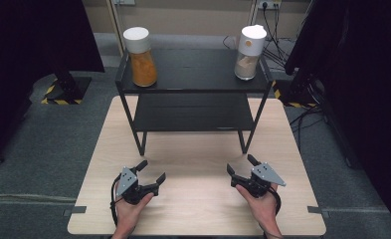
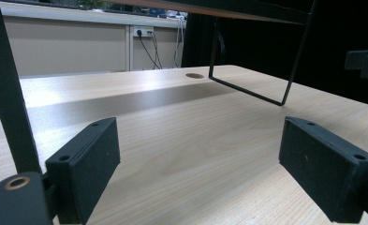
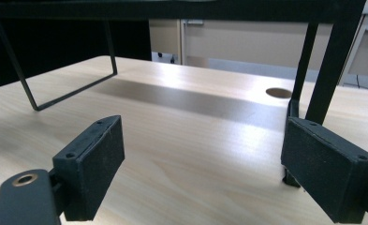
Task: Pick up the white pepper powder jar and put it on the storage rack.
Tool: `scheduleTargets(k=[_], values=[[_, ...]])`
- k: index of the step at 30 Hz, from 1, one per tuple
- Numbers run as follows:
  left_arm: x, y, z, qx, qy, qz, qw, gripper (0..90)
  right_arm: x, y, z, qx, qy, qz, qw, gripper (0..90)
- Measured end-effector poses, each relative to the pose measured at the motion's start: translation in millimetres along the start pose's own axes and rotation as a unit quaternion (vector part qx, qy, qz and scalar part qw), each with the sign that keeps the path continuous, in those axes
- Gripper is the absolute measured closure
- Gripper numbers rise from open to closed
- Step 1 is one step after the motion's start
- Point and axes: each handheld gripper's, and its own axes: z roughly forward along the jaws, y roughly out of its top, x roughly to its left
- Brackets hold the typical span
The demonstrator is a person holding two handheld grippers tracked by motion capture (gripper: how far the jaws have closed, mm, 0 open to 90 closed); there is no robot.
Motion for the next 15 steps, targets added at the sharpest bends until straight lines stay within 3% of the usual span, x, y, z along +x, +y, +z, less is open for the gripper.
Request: scheduleTargets(k=[15], values=[[-0.2,0.3,0.1,0.001,0.000,0.001,1.0000,11.9,2.9,-14.3,-0.3,0.009,-0.003,0.008,0.9999,13.8]])
